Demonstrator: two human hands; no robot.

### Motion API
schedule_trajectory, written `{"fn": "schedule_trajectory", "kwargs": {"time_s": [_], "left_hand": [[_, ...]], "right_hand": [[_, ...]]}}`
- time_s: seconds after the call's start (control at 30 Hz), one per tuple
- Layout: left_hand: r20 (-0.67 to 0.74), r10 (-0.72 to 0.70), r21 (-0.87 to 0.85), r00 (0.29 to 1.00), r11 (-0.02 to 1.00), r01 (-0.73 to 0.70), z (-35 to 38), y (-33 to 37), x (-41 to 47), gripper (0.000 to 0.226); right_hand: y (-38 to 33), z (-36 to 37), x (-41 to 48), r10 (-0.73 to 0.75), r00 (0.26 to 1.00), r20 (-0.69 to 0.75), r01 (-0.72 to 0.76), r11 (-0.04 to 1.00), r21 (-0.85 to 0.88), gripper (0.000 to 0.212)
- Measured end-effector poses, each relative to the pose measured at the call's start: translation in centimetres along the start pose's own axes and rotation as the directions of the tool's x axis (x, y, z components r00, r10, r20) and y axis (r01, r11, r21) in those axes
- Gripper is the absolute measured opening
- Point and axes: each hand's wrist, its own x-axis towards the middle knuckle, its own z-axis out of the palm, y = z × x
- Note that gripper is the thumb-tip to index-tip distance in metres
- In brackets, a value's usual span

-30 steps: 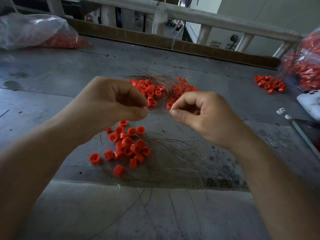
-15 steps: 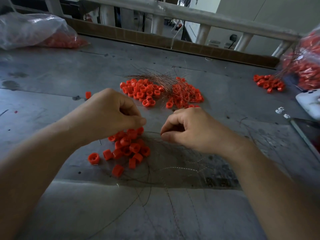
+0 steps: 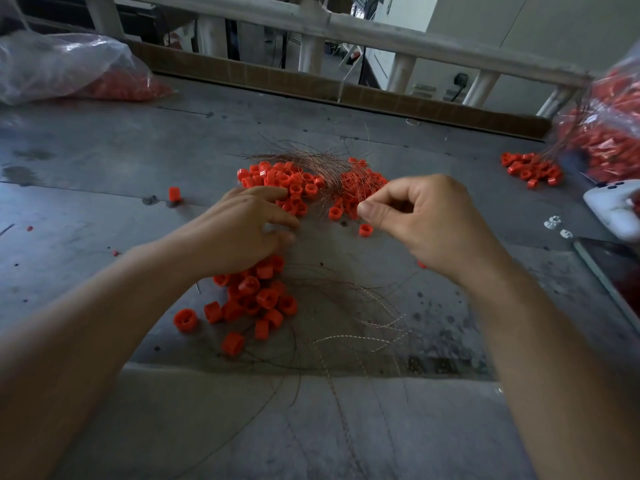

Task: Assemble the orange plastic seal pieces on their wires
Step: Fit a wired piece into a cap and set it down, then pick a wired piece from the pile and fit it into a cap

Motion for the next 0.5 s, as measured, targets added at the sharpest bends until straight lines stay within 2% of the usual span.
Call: {"fn": "schedule_trajectory", "kwargs": {"time_s": [0.13, 0.3, 0.5], "left_hand": [[0.042, 0.003, 0.012, 0.999, 1.0, -0.003, 0.2, 0.0, 0.5, 0.031], [-0.055, 0.059, 0.017, 0.997, 0.998, -0.058, 0.1, -0.2, 0.2, 0.029], [-0.175, -0.013, 0.007, 0.984, 1.0, 0.015, -0.5, -0.3, -0.3, 0.027]], "right_hand": [[0.4, -0.3, 0.2, 0.033, 0.993, -0.114, -0.03, 0.999, 0.029, 0.013], [0.9, -0.7, 0.5, 0.042, 0.981, -0.187, -0.036, 0.999, 0.036, 0.016], [1.9, -0.7, 1.0, 0.064, 0.969, -0.237, -0.061, 0.998, 0.021, 0.019]]}}
